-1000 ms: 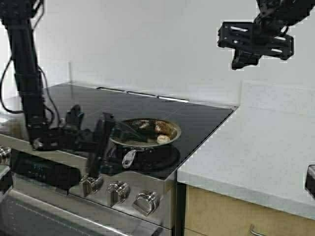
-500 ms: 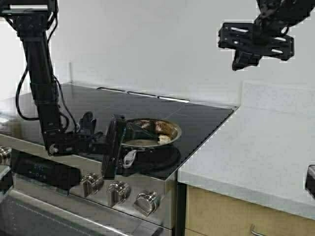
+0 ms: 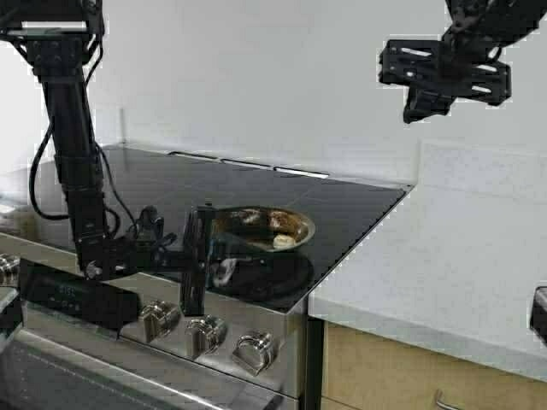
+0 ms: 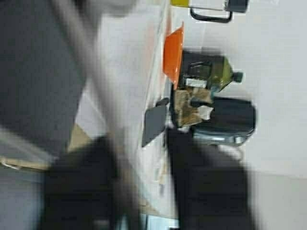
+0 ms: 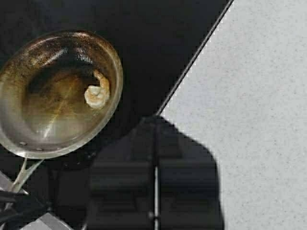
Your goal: Add oil to the pan and cook the shrimp and serve it
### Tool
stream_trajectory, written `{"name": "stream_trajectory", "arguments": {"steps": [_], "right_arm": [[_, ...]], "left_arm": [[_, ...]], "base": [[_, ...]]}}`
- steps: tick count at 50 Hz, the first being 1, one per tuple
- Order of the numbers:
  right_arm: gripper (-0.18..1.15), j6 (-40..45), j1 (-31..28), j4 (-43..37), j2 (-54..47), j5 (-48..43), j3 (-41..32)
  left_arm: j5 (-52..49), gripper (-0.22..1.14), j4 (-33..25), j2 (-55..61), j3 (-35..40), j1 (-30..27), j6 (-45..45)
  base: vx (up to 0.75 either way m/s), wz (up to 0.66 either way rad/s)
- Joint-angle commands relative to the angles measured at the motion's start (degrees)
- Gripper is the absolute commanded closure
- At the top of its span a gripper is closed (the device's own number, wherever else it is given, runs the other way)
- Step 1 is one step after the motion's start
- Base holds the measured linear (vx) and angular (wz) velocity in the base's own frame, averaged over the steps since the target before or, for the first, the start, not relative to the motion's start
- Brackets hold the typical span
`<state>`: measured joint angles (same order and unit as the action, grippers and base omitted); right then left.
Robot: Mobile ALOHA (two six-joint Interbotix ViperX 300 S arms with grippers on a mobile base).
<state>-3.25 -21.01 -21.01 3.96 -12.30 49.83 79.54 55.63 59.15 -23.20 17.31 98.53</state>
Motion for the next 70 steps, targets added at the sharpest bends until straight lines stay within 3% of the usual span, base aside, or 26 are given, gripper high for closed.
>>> {"name": "stream_trajectory", "arguments": {"steps": [1, 4, 10, 18, 70], "right_arm": [[0.9, 0.2, -0.2, -0.1, 0.7, -0.6, -0.4], [0.9, 0.3, -0.1, -0.1, 0.7, -0.6, -0.4], [0.9, 0.3, -0.1, -0.1, 0.7, -0.6, -0.2], [0.9, 0.3, -0.1, -0.1, 0.7, -0.6, -0.1], [0.9, 1.6, -0.1, 0.1, 2.1, 0.4, 0.6]], "left_arm": [[3.3, 1.02, -1.0, -1.9, 0.4, 0.2, -0.4], [4.5, 1.04, -1.2, -2.4, 0.3, 0.2, -1.1], [5.6, 0.83, -1.5, -3.1, 0.1, 0.2, -1.3], [6.2, 0.89, -2.7, -3.3, 0.1, 0.2, -1.2], [10.6, 0.89, -5.4, -6.2, -1.9, 0.2, -1.4]], "base": [[0.0, 0.0], [0.0, 0.0], [0.0, 0.0], [0.0, 0.0], [-0.01, 0.11]]}}
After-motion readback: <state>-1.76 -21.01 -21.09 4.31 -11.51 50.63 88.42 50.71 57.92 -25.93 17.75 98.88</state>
